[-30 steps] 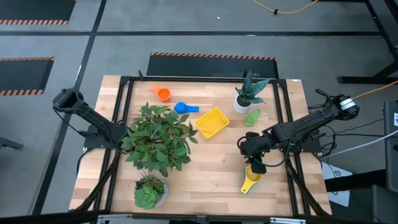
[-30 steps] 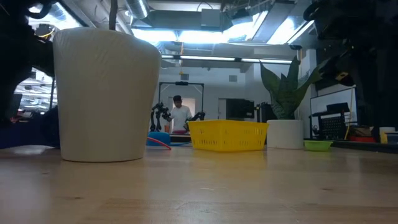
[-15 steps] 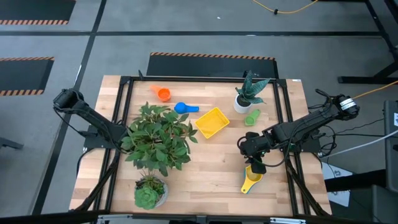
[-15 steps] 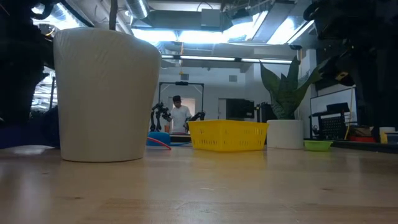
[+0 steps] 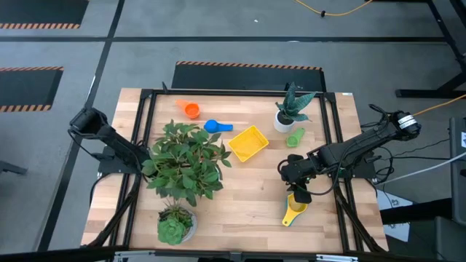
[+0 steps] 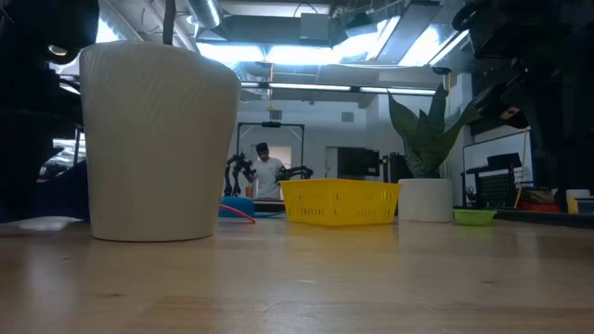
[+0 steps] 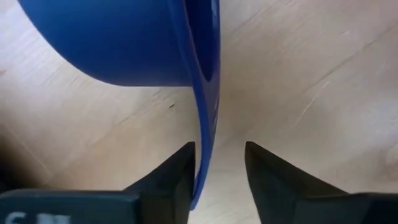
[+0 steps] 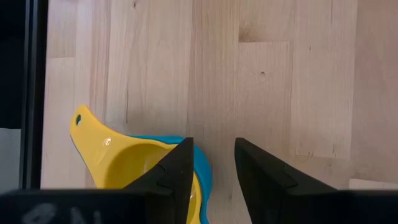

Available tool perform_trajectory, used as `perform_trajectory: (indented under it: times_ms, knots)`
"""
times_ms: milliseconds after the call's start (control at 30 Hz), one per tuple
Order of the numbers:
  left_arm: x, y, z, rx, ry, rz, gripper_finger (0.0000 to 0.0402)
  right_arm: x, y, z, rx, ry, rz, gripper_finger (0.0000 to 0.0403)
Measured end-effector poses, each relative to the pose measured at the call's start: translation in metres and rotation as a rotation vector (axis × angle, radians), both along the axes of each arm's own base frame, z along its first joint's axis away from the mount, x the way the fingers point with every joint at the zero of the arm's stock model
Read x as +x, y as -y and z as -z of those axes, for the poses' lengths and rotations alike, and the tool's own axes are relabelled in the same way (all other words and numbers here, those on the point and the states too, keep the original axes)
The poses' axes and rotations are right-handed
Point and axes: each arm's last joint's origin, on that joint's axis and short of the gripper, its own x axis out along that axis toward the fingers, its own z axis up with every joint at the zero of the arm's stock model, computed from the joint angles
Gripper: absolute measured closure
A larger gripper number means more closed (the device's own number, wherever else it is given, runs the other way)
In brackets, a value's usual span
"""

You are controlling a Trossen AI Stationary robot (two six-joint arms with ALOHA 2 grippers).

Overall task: Nest measuring cups in basket
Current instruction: Stack the dark blue measuring cup on top of the yellow measuring cup

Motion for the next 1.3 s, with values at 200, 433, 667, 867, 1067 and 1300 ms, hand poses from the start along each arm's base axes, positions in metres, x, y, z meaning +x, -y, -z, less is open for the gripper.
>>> perform_trajectory:
  times_ms: [200, 433, 667, 867, 1067, 1300]
  knots:
    - [0.000, -0.001, -0.001, 0.016, 0.008, 0.001, 0.0347, 0.000, 0.000, 0.000, 0.000, 0.000, 0.000, 0.0281]
    - [-0.001, -0.002, -0.001, 0.032, 0.005, 0.001, 0.0394, 0.000, 0.000, 0.000, -0.009, 0.007, -0.021, 0.0281]
    - [-0.005, -0.007, -0.014, 0.068, 0.081, 0.004, 0.0398, 0.001, 0.000, 0.000, -0.021, 0.022, -0.051, 0.0281]
    - [-0.016, -0.026, -0.042, 0.131, 0.219, 0.011, 0.0399, 0.003, 0.002, -0.001, -0.130, 0.088, -0.060, 0.0281]
    - [-0.023, -0.055, -0.064, 0.185, 0.321, 0.049, 0.0400, 0.011, 0.007, -0.004, -0.303, 0.209, -0.078, 0.0281]
    - [-0.020, -0.088, -0.078, 0.271, 0.395, 0.096, 0.0400, 0.032, 0.030, -0.015, -0.350, 0.383, -0.035, 0.0281]
